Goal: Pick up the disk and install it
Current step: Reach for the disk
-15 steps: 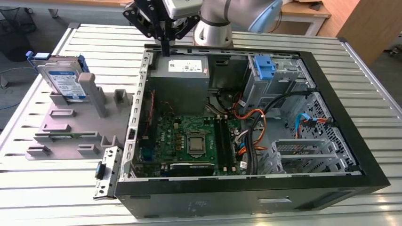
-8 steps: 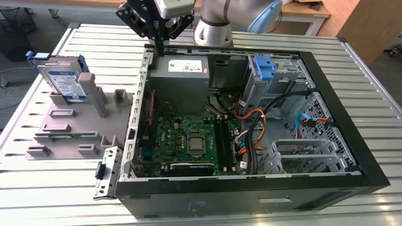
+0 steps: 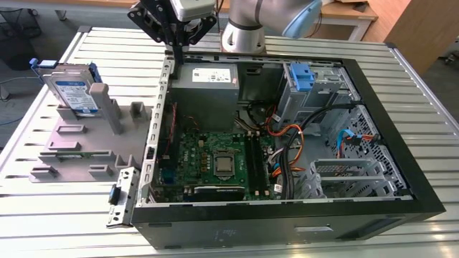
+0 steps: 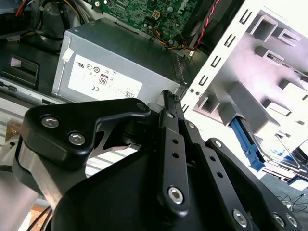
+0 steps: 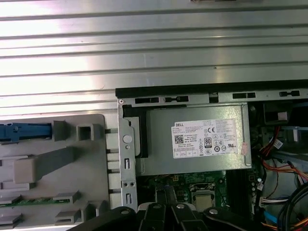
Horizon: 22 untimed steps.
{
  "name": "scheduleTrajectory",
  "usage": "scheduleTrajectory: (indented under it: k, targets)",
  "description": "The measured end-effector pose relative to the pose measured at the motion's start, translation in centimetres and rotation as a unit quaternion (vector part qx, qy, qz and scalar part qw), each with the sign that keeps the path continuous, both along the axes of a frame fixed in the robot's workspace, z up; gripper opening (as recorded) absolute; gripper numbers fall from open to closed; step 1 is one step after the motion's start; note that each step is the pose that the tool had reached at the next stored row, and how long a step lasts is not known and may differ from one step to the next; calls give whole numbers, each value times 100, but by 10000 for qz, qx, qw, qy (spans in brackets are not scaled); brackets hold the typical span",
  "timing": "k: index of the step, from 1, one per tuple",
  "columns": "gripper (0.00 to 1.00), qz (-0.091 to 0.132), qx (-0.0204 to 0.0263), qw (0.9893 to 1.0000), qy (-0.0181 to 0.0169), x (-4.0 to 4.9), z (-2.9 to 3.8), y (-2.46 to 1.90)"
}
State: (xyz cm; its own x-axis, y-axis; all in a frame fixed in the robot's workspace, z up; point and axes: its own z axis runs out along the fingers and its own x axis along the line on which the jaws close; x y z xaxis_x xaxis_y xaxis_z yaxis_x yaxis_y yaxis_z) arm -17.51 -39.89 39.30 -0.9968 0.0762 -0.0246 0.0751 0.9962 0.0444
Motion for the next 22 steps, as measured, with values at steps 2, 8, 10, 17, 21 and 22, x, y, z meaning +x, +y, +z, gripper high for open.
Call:
scheduleTrajectory:
  k: [2,8,10,17,21,22]
  targets:
    - [11,0,0,10000,0,-3,0,0]
    - [11,0,0,10000,0,-14,0,0]
    - [11,0,0,10000,0,-21,0,0]
    - [11,0,-1,10000,1,-61,0,0]
    - [11,0,0,10000,0,-129,-1,0]
    - [11,0,0,10000,0,-144,-2,0]
